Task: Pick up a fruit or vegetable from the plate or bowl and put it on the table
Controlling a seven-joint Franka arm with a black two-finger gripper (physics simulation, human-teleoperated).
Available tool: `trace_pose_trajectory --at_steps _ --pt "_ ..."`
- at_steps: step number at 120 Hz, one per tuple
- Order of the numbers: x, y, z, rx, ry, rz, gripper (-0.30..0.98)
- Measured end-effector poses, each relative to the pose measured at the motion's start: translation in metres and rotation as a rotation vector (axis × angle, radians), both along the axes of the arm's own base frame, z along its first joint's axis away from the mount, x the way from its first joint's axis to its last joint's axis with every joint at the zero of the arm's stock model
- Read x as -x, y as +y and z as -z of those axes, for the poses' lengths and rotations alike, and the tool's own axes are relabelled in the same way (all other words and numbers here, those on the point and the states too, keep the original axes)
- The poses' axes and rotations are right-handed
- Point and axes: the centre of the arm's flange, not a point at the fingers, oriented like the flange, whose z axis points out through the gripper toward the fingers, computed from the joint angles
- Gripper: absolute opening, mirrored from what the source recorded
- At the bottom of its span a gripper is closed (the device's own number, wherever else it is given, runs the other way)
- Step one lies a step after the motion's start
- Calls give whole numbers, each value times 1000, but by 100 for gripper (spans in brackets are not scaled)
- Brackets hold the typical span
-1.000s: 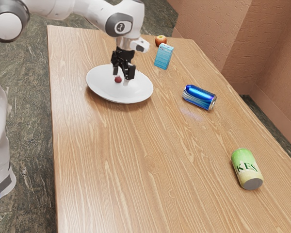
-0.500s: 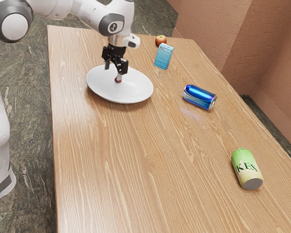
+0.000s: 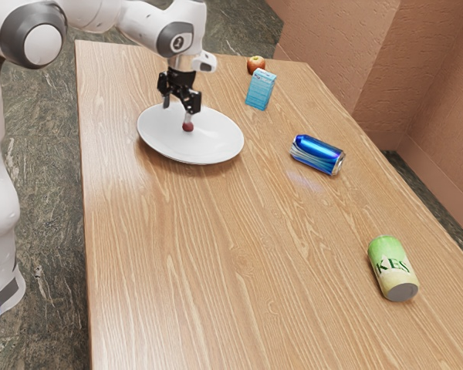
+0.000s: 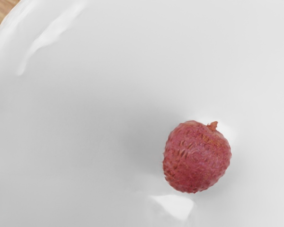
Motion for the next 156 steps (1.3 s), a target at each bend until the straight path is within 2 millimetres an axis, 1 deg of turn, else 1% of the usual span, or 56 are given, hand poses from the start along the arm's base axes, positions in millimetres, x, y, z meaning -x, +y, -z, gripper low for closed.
trace_pose_trajectory --at_steps 22,35,47,58,69,82,112,123,132,138,144,150,156 --pt "13 23 6 7 -3 -55 69" --pt "17 32 4 3 -11 -76 69" --pt "15 34 -4 -7 -26 -78 69" --pt "9 31 -11 -16 -39 -67 69" --pt "0 21 -12 -16 -42 -43 69" --pt "-15 0 -12 -13 -41 0 69" --pt "-54 -65 -10 -6 -37 134 69" --pt "-65 -88 -10 -5 -36 179 69" --pt "-72 -104 -9 -5 -35 209 69" --pt "-76 -110 -6 -4 -30 222 69" --pt "-78 -113 -6 -4 -30 227 69" --pt "-77 -110 -5 -4 -30 221 69" --pt "-74 -102 -5 -4 -31 206 69"
